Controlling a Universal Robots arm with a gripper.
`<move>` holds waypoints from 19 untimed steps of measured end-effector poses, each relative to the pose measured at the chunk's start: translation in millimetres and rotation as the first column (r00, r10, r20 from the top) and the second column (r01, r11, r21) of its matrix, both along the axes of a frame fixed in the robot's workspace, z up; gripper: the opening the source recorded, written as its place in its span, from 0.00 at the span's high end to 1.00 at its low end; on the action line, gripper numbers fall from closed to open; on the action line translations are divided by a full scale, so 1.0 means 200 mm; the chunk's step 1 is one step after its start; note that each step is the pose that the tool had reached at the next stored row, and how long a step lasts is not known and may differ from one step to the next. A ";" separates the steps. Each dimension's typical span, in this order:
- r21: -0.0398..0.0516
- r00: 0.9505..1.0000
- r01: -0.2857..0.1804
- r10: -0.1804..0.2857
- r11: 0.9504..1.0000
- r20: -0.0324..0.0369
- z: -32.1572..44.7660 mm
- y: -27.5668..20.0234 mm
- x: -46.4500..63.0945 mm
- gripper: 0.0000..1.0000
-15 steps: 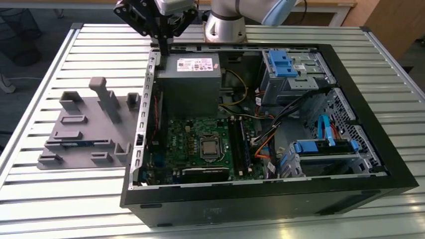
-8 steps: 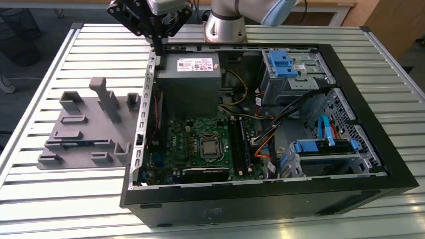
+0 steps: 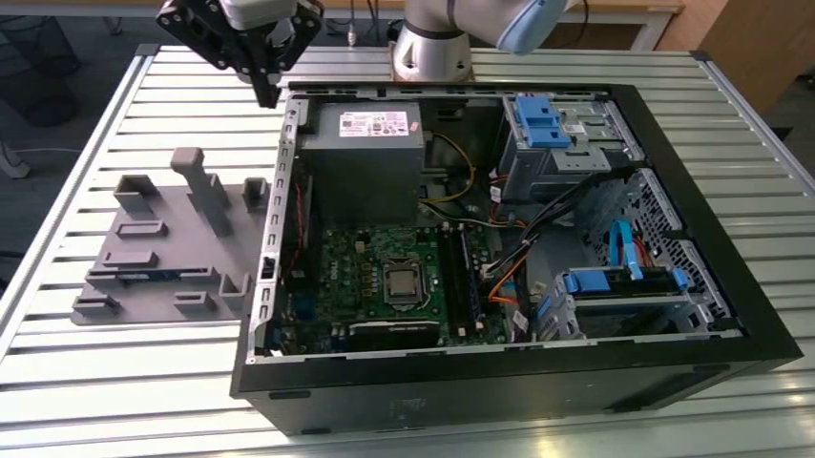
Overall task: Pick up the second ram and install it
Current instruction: 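Reach for the second ram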
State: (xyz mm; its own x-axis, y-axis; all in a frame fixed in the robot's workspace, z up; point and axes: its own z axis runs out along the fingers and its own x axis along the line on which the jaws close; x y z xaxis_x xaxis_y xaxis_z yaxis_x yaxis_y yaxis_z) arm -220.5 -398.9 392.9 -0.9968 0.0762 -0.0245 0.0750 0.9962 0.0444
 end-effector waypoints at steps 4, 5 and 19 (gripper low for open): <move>0.000 1.000 0.000 0.000 1.000 0.000 -0.001 0.000 -0.09 0.89; 0.000 1.000 0.000 0.000 1.000 0.000 -0.001 0.000 -0.11 0.89; 0.000 1.000 0.000 0.000 1.000 0.000 -0.012 -0.006 -0.43 0.89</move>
